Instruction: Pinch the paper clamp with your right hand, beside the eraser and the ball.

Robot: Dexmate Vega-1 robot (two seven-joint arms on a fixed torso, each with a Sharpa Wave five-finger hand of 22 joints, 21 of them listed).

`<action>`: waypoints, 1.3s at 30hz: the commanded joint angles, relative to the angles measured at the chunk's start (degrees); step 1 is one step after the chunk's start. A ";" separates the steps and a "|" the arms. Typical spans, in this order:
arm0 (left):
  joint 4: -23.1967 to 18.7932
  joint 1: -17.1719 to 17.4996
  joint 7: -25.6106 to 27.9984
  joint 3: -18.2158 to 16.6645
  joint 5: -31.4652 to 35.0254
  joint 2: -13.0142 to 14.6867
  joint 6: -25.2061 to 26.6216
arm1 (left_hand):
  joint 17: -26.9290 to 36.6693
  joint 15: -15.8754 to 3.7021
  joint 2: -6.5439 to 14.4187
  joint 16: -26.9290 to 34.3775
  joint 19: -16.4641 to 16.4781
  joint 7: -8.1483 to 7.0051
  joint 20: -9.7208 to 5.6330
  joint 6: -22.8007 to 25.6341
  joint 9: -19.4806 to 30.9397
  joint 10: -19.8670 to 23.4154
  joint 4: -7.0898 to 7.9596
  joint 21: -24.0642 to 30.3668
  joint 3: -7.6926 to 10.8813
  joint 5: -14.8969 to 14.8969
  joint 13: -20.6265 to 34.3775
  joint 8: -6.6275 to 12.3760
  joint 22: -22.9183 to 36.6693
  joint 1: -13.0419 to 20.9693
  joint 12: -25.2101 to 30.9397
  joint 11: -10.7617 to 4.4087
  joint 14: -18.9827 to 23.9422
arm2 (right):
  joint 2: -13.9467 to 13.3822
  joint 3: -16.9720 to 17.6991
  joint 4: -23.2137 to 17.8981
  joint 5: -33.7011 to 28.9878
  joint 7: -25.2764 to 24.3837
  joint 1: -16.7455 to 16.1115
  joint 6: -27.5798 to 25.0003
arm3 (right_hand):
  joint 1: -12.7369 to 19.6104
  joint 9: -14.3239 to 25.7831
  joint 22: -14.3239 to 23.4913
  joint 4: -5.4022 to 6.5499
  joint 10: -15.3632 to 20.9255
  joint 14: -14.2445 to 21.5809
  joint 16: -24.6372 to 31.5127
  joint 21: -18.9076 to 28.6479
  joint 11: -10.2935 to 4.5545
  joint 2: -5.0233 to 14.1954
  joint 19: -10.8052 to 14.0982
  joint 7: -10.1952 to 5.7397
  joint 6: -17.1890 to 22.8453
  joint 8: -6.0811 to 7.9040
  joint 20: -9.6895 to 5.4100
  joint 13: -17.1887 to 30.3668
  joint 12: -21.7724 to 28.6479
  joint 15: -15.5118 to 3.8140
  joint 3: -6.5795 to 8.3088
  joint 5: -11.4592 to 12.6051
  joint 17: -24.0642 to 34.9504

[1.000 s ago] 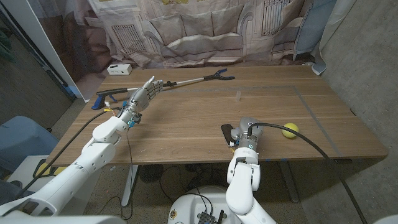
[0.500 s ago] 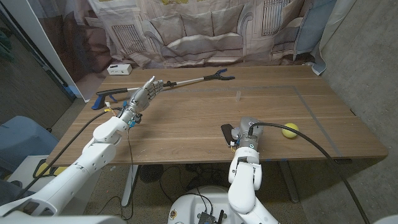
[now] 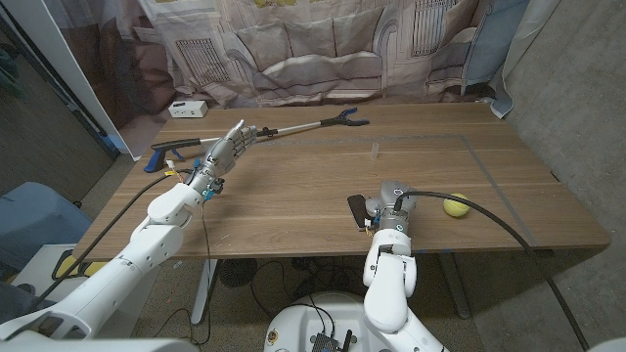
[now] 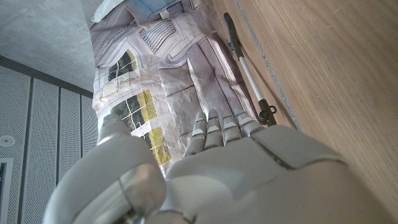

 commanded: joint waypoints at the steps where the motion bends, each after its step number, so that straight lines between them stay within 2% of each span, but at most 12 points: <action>1: -0.14 0.02 0.61 0.00 0.20 -0.11 0.07 | 0.18 0.15 0.27 -0.02 -0.13 0.33 0.62 0.53 0.15 0.34 -0.21 0.02 0.42 -0.18 0.21 -0.11 0.26 0.40 -0.14 -0.23 0.20 | -1.50 -0.33 -1.81 3.00 -1.59 0.52 -0.90 | 0.93 0.12 0.11 0.13 0.85 0.53 0.53 0.14 -0.13 -0.08 0.54 -0.10 0.70 0.25 0.13 0.13 0.67 0.10 0.35 0.12 0.21; 13: -0.97 0.40 1.50 -0.24 0.39 0.05 0.15 | 0.17 0.14 0.30 -0.03 -0.15 0.33 0.68 0.52 0.15 0.29 -0.31 0.02 0.58 -0.20 0.21 -0.13 0.27 0.51 -0.18 -0.20 0.19 | -2.98 -0.40 -3.74 6.26 -4.48 0.65 -1.31 | 1.65 0.13 0.11 -0.01 1.57 0.99 0.64 0.09 -0.35 -0.14 0.75 -0.37 1.44 0.28 0.23 -0.11 1.01 -0.01 0.50 0.11 0.26; 18: -1.55 0.71 2.06 -0.40 0.52 0.22 0.24 | 0.17 0.09 0.31 -0.04 -0.17 0.33 0.69 0.49 0.16 0.32 -0.34 0.02 0.64 -0.21 0.21 -0.14 0.27 0.55 -0.18 -0.15 0.18 | -4.35 0.23 -5.43 12.43 -11.03 -0.17 -0.07 | 2.48 0.14 0.11 -0.25 1.80 0.60 0.37 0.04 -0.52 -0.14 0.86 -0.42 1.81 0.26 0.22 -0.25 1.14 0.66 0.76 0.12 0.21; 19: -1.65 0.77 2.16 -0.44 0.51 0.23 0.25 | 0.17 0.14 0.31 -0.04 -0.18 0.29 0.70 0.50 0.16 0.33 -0.35 0.02 0.65 -0.22 0.21 -0.14 0.27 0.56 -0.17 -0.12 0.16 | -4.60 0.25 -5.66 13.45 -12.16 -0.23 0.04 | 3.30 0.16 0.10 -0.51 1.92 0.15 0.06 -0.02 -0.49 -0.18 0.86 -0.45 2.08 0.24 0.26 -0.36 1.22 1.50 1.03 0.13 0.10; 21: -1.86 0.89 2.40 -0.50 0.61 0.31 0.27 | 0.17 0.17 0.31 -0.05 -0.20 0.31 0.71 0.51 0.16 0.31 -0.36 0.01 0.68 -0.22 0.21 -0.13 0.27 0.57 -0.18 -0.13 0.14 | -5.12 0.19 -6.27 15.04 -13.05 -0.15 0.01 | 4.25 0.17 0.09 -0.61 2.93 0.18 -0.06 -0.13 -1.13 -0.04 0.79 -0.63 3.01 0.42 0.31 -0.40 1.74 1.75 1.38 0.13 0.05; 25: -2.21 1.09 2.80 -0.61 0.69 0.40 0.35 | 0.17 0.16 0.31 -0.07 -0.22 0.27 0.74 0.56 0.16 0.29 -0.39 0.01 0.72 -0.23 0.21 -0.12 0.27 0.60 -0.20 -0.22 0.09 | -6.15 -0.27 -6.70 17.03 -14.85 0.32 -0.43 | 6.28 0.18 0.08 -1.13 3.48 0.42 -0.23 -0.23 -1.49 -0.16 0.79 -0.90 3.45 0.34 0.34 -0.61 2.02 1.96 2.05 0.15 -0.19; 32: -2.64 1.24 3.37 -0.76 0.78 0.44 0.46 | 0.17 0.22 0.32 -0.06 -0.26 0.32 0.76 0.57 0.16 0.22 -0.43 0.00 0.80 -0.24 0.21 -0.12 0.27 0.64 -0.23 -0.28 0.11 | -7.66 -1.16 -7.29 19.97 -17.64 1.13 -1.44 | 8.85 0.20 0.06 -1.32 4.25 0.87 -0.33 -0.32 -2.25 -0.35 0.85 -1.51 4.39 0.35 0.35 -0.51 2.66 1.80 2.79 0.00 -0.37; 34: -2.77 1.23 3.53 -0.76 0.85 0.45 0.53 | 0.17 0.16 0.32 -0.05 -0.25 0.30 0.77 0.56 0.16 0.22 -0.44 0.01 0.81 -0.24 0.21 -0.13 0.27 0.65 -0.23 -0.34 0.12 | -8.05 -1.37 -7.28 20.87 -19.19 1.25 -1.52 | 9.79 0.22 0.04 -1.13 4.60 0.48 -0.59 -0.74 -3.30 -0.57 -0.10 -1.65 4.58 0.22 0.76 -0.37 3.04 1.85 2.95 -0.17 -0.40; 39: -2.81 1.11 3.70 -0.70 0.93 0.27 0.51 | 0.17 0.20 0.33 -0.08 -0.27 0.30 0.79 0.57 0.16 0.14 -0.47 0.00 0.87 -0.25 0.22 -0.12 0.27 0.68 -0.27 -0.27 0.05 | -8.70 -1.76 -7.64 23.20 -21.66 1.67 -2.23 | 10.99 0.25 0.01 -0.87 5.03 -0.89 -1.26 -1.45 -3.50 -0.72 -2.22 -2.19 5.22 0.15 1.35 -0.09 3.65 2.22 3.13 -0.37 -0.40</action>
